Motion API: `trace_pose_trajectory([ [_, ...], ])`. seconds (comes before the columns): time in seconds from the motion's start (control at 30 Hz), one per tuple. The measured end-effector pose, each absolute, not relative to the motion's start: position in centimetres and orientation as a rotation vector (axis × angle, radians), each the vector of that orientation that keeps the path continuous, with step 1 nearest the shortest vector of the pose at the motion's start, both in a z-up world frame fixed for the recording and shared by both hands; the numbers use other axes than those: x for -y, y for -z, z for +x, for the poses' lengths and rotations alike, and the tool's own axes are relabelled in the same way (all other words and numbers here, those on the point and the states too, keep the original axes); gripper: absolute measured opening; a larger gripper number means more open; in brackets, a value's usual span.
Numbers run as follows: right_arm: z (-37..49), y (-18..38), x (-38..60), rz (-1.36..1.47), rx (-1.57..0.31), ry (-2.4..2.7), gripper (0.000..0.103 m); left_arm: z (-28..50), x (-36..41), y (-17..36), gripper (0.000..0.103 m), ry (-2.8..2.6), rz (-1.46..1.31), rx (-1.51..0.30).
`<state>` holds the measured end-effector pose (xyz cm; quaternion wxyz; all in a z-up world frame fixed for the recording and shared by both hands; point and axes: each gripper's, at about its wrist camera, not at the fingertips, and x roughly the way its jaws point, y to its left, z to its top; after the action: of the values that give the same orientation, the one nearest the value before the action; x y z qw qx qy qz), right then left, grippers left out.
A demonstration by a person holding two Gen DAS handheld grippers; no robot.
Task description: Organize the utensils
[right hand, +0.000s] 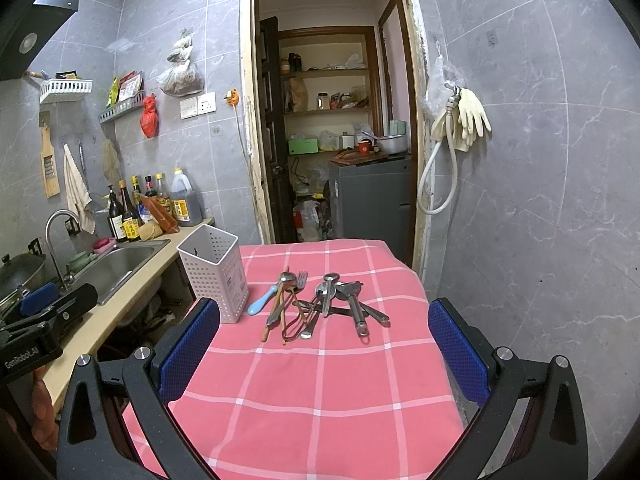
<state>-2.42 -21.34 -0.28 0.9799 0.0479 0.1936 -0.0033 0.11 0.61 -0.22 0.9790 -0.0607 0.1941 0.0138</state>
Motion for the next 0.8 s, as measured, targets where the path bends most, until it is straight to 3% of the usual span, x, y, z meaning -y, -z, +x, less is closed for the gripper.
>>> trace_pose_trajectory([
  [0.8,-2.5,0.6,20.6,0.096,-0.395,0.007,0.102,0.1,-0.6,0.2,0.103,-0.026,-0.124,-0.396],
])
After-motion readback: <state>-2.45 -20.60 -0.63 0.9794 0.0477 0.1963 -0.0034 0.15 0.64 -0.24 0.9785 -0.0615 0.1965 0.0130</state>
